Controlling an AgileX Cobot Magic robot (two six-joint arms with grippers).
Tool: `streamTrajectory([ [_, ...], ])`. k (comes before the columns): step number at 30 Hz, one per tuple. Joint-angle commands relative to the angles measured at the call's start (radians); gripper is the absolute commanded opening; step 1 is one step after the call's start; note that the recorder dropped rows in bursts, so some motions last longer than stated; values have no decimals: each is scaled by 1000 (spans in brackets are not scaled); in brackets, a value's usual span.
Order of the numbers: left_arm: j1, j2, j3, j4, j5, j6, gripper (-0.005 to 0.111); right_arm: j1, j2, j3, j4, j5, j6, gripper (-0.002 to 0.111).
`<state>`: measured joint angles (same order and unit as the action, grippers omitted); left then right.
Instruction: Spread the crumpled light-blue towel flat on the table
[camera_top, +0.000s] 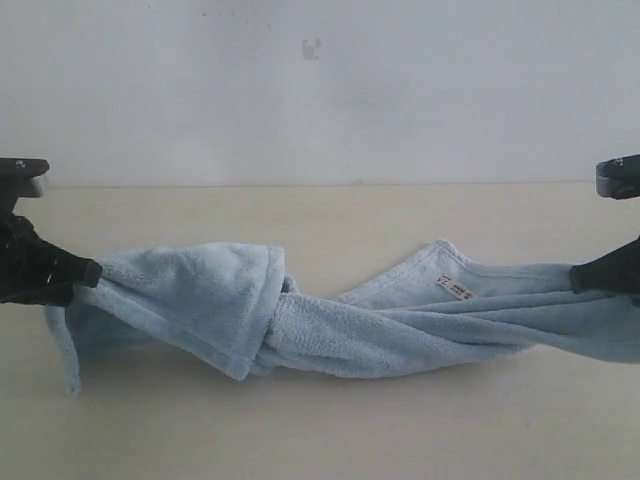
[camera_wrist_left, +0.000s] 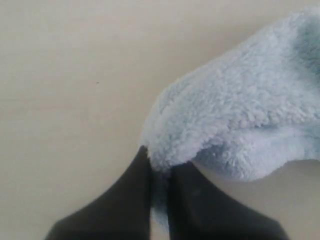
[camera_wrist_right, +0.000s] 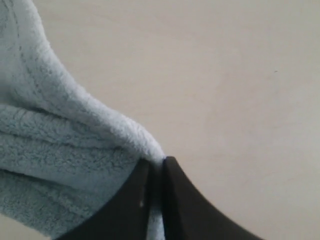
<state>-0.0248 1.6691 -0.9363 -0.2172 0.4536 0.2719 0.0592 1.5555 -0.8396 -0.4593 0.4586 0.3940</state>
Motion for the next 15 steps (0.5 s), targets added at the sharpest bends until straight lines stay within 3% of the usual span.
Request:
streamTrajectory([
  [1, 4, 38, 29, 0, 7, 24, 4, -8, -7, 76, 1, -78, -10, 24],
  [6, 4, 82, 46, -20, -20, 80, 4, -8, -7, 106, 1, -151, -30, 42],
  [12, 4, 82, 28, -115, -65, 85, 4, -8, -7, 106, 1, -221, -30, 43],
  [15, 4, 82, 16, -118, -65, 88, 12, -8, -7, 106, 4, -259, -25, 43],
])
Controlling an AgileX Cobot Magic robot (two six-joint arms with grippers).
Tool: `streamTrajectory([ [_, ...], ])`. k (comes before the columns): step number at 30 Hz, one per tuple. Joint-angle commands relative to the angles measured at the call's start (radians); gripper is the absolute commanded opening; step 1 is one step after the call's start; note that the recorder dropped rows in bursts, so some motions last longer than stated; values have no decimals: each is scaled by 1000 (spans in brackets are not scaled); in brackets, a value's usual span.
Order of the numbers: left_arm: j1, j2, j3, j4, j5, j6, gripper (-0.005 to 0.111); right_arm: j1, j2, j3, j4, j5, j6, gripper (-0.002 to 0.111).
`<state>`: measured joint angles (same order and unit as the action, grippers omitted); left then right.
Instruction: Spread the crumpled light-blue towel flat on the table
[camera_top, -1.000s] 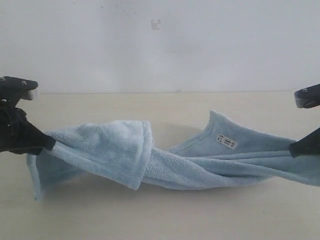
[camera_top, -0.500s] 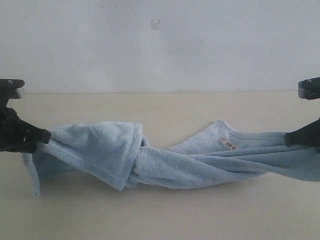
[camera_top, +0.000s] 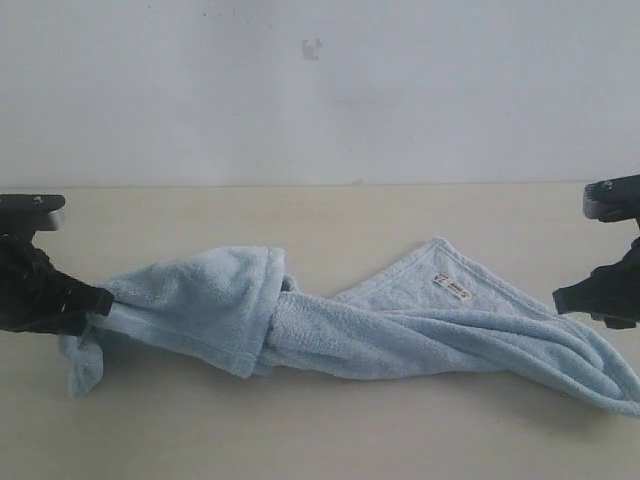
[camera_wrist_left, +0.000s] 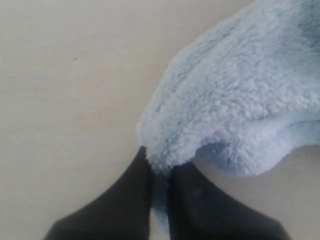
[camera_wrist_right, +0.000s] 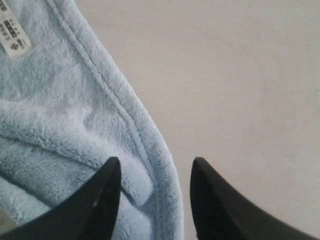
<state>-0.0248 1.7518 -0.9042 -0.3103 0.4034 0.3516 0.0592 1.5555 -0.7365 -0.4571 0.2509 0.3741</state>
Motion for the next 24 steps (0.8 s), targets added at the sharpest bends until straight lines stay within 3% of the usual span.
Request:
streamTrajectory([
  [1, 4, -1, -16, -43, -15, 8, 17, -8, -7, 3, 2, -61, -5, 43],
  [5, 4, 1, -16, -132, 9, 13, 45, -8, -7, 3, 2, -91, 29, 43],
  [9, 4, 1, -16, -145, 19, 52, 64, -8, -7, 3, 2, -91, 35, 43],
  [14, 4, -41, -60, -147, 79, 52, 68, -2, -9, 3, 7, -90, 36, 43],
  [17, 4, -99, -130, -159, 184, 52, 68, 31, -9, 3, 7, -96, 34, 43],
  [19, 2, -139, -168, -250, 272, 63, 68, 65, -9, 3, 5, -97, 25, 43],
  [22, -37, -181, -173, -445, 328, 361, 66, 135, -9, 3, 2, -69, -50, 43],
  [24, -93, -180, -153, -586, 376, 652, 66, 191, -9, 3, 2, -4, -120, 43],
])
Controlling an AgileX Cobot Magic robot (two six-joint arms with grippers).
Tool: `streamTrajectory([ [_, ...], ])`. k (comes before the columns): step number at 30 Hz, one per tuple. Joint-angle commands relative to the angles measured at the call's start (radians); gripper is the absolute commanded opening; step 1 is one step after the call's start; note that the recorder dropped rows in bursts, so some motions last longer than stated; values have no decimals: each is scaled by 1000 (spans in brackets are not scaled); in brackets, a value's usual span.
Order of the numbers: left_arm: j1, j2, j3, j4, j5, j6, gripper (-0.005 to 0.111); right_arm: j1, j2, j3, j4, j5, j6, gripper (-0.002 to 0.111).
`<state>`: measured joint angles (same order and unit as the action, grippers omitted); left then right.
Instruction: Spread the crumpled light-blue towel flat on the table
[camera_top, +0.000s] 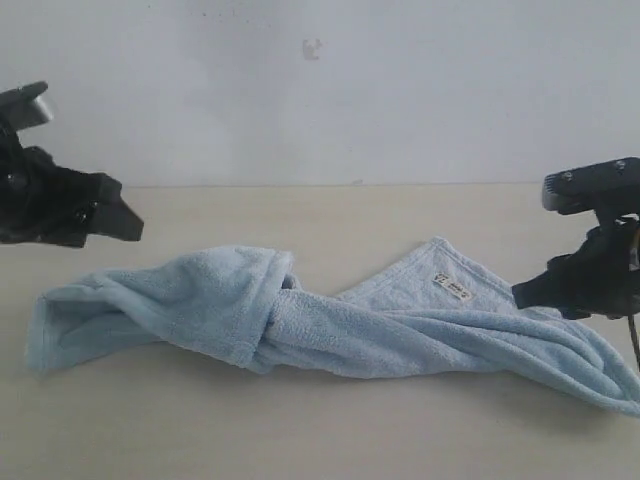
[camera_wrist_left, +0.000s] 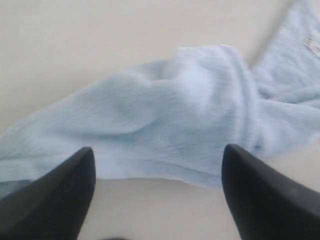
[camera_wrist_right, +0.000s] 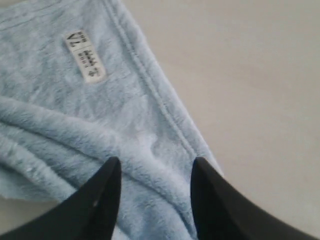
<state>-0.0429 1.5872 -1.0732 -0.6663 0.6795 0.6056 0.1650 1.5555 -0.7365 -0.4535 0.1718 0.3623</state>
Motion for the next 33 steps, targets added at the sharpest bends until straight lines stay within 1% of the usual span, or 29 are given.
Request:
streamTrajectory([
  [1, -100, -8, 34, -273, 116, 509, 66, 107, -9, 3, -1, 99, -137, 43],
  [2, -141, 2, 55, -310, 131, 666, 66, 130, -9, 3, -1, 145, -173, 43],
  [4, -204, 22, 97, -309, 127, 840, 66, 156, -9, 3, -5, 241, -211, 43],
  [6, -263, 42, 143, -300, 73, 950, 66, 155, -9, 3, -13, 317, -209, 43],
  [7, -284, 47, 159, -277, 43, 969, 66, 149, -9, 3, -15, 343, -203, 43],
  [9, -338, 49, 180, -173, -40, 962, 66, 142, -9, 3, -21, 377, -167, 43],
  [11, -380, 49, 184, -89, -118, 905, 66, 142, -9, 7, -27, 376, -162, 43],
  [13, -406, 54, 184, -59, -192, 849, 66, 144, -9, 21, -27, 342, -164, 43],
  [17, -411, 92, 216, -27, -350, 816, 66, 144, -9, 69, -65, 283, -185, 43],
  [19, -408, 114, 235, -24, -403, 816, 66, 144, -9, 88, -88, 258, -167, 43],
  [21, -408, 137, 242, -24, -421, 824, 66, 144, -9, 88, -97, 254, -138, 43],
  [27, -408, 154, 240, -31, -503, 822, 66, 144, -7, 88, -204, 242, -49, 43],
  [33, -408, 185, 238, -31, -581, 822, 66, 144, 66, 88, -209, 245, -14, 43],
])
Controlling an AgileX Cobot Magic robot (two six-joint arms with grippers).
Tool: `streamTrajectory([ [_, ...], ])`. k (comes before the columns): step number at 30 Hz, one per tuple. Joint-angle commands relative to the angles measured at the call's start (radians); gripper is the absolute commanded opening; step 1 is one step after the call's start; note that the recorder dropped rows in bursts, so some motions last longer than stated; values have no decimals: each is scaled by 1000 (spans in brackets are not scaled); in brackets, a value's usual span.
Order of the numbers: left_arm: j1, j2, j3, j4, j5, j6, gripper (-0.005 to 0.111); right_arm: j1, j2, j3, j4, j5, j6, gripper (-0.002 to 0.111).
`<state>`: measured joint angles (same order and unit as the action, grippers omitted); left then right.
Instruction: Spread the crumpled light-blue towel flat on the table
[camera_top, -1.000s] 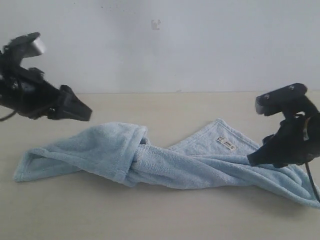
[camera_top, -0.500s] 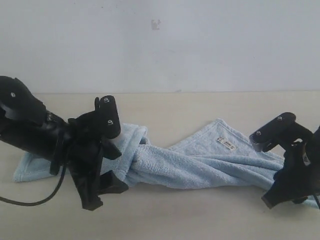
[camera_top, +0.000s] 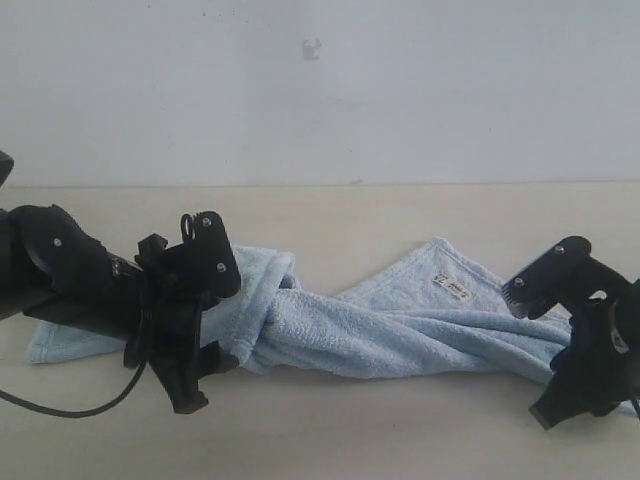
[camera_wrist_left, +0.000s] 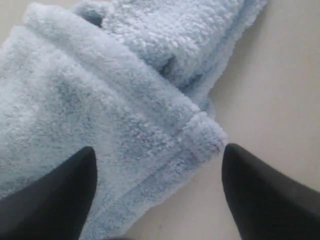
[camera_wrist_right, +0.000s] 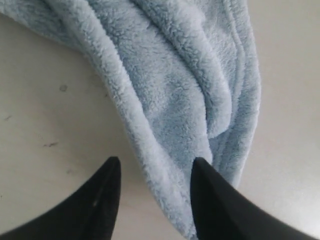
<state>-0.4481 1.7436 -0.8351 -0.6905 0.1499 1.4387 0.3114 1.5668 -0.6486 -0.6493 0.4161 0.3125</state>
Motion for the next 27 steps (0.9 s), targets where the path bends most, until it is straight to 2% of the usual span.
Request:
streamTrajectory([
  [1, -3, 34, -2, -7, -52, -11, 66, -2, 74, 0, -13, 10, 47, 43],
  [4, -3, 42, -2, -7, -41, -11, 56, -2, 100, 0, -13, 14, 54, 43],
  [9, -3, 24, -4, -7, -32, -105, 6, -2, 89, -2, -21, 30, 70, 42],
  [11, -3, 4, -4, -7, -23, -107, 4, -2, 85, -2, -28, 36, 81, 35],
  [13, -3, -27, -4, -7, -14, -107, 4, -2, 85, -2, -28, 37, 105, 17],
  [15, -3, -52, -4, -7, 2, -107, 4, -2, 85, -2, -28, 26, 112, 5],
  [18, -3, -51, -4, -7, 34, -107, 4, -2, 85, -2, -28, 3, 112, 0],
  [19, -3, -49, -4, -7, 45, -107, 6, -2, 85, -2, -28, -2, 112, 0],
  [22, -5, -45, -4, -40, 122, -107, 24, -2, 85, -2, -28, -20, 112, 0],
  [23, -7, -45, -4, -61, 123, -98, 33, -2, 85, -2, -28, -29, 112, 0],
  [24, -7, -38, -4, -93, 107, -84, 51, -2, 85, -2, -28, -45, 121, 0],
  [26, -7, -11, -4, -139, 53, -84, 68, -2, 85, -2, -28, -57, 156, 0],
  [27, -7, 1, -4, -140, 45, -84, 70, -2, 85, -2, -28, -58, 160, 0],
])
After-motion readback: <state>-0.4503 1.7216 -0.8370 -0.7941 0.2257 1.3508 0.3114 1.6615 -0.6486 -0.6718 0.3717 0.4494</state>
